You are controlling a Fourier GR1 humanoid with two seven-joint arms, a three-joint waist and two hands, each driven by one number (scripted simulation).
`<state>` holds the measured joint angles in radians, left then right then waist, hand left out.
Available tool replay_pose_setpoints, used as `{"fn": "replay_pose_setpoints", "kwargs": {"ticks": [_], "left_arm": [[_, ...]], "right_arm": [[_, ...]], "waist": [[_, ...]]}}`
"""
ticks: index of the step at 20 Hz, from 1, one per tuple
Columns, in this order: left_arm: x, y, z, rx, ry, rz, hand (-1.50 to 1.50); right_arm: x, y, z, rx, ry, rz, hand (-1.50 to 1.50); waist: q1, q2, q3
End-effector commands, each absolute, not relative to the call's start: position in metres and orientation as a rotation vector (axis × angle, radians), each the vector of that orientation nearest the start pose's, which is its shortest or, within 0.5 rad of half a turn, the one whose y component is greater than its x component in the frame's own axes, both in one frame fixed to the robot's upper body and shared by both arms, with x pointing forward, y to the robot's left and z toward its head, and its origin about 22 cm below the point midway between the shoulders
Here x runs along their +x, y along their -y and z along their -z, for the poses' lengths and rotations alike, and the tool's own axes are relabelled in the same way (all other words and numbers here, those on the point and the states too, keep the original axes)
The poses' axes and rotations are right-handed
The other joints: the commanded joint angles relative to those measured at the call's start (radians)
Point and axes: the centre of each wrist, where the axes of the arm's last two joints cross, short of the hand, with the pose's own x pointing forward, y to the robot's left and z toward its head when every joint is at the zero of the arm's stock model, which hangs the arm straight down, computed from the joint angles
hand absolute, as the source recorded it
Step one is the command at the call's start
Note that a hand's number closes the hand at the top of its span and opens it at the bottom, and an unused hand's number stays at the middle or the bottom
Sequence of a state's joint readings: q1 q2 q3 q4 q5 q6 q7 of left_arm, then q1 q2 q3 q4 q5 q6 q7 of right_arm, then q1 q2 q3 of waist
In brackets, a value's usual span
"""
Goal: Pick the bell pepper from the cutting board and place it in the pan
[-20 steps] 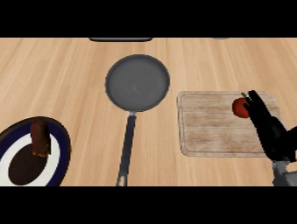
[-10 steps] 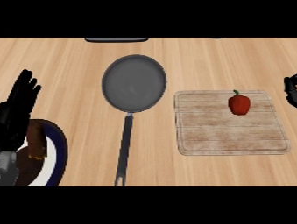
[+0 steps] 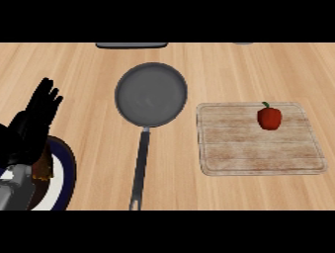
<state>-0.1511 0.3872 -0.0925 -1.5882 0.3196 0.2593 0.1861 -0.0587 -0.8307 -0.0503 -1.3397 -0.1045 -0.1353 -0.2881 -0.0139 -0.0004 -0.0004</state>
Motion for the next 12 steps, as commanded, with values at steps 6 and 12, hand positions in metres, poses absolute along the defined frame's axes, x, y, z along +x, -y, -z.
{"fn": "replay_pose_setpoints", "kwargs": {"ticks": [6,12], "left_arm": [[0.288,-0.276,-0.073,0.093,1.54,-0.032,0.0],[0.289,-0.263,-0.06,0.061,1.527,-0.018,0.0]], "right_arm": [[0.287,0.419,-0.157,-0.828,1.494,-0.799,-1.5],[0.317,0.387,-0.174,-0.889,1.287,-0.986,-1.5]], "waist": [[0.036,0.005,-0.001],[0.045,0.008,-0.001]]}}
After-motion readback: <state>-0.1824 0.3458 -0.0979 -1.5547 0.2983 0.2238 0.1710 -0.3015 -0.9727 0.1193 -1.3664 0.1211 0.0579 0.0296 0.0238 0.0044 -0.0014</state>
